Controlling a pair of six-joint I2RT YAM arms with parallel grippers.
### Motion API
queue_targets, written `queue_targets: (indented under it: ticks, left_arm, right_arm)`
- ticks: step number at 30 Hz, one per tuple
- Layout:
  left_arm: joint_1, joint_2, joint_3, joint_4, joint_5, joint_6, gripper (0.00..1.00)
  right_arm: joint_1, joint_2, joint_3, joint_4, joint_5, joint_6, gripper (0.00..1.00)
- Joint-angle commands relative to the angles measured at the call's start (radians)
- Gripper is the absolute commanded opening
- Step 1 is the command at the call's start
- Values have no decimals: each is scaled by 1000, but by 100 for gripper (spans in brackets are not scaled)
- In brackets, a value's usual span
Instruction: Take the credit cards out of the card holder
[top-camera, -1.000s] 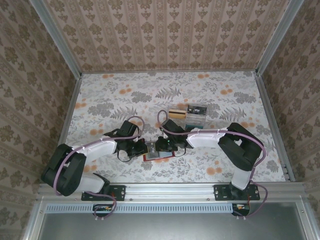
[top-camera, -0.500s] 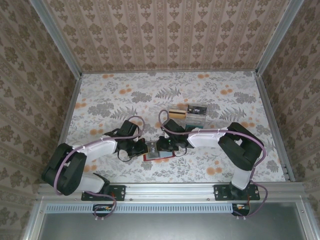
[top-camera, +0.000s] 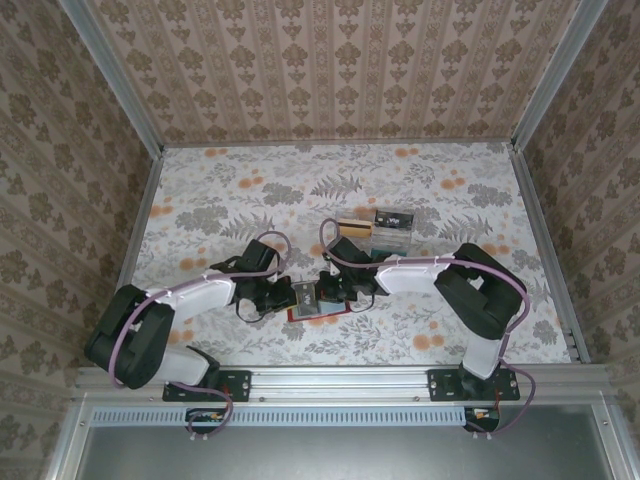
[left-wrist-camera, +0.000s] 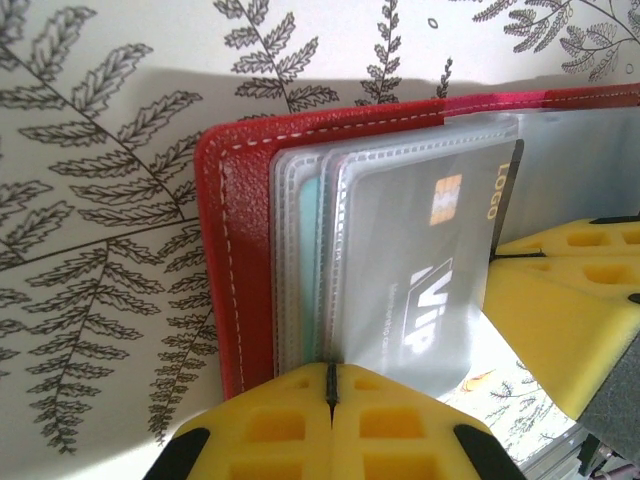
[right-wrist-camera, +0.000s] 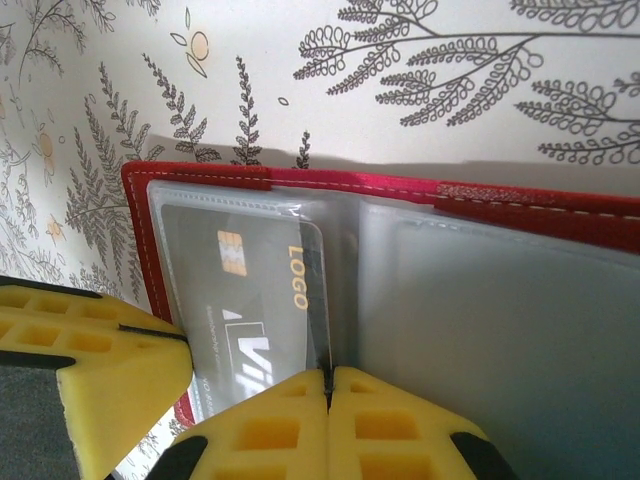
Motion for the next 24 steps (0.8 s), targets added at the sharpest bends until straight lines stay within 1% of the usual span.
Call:
queue_targets:
  ticks: [1, 8, 14, 15, 16, 17, 20, 24]
  left_arm:
    - [-13, 31, -1, -62, -39, 22, 0]
    - [0, 31, -2, -97, -58, 37, 0]
    - [1, 36, 2, -94, -55, 43, 0]
    - [1, 39, 4, -93, -53, 44, 0]
    - [1, 42, 4, -91, -52, 45, 0]
    - [0, 45, 4, -89, -51, 46, 0]
    - [-1, 56, 6, -83, -45, 47, 0]
    - [-4, 64, 7, -77, -41, 48, 0]
  right_arm:
    - [-6, -26, -33, 7, -7, 9, 0]
    - [-46, -85, -90, -1, 4, -2, 0]
    - [-57, -102, -107, 10, 0, -8, 0]
    - [-56, -99, -108, 20, -10, -5, 3]
    - [-56, -94, -108, 34, -19, -1, 13]
    - [-55, -88, -108, 48, -28, 3, 19]
    - [-53, -68, -111, 91, -49, 16, 24]
    - [-53, -38, -119, 133, -58, 35, 23]
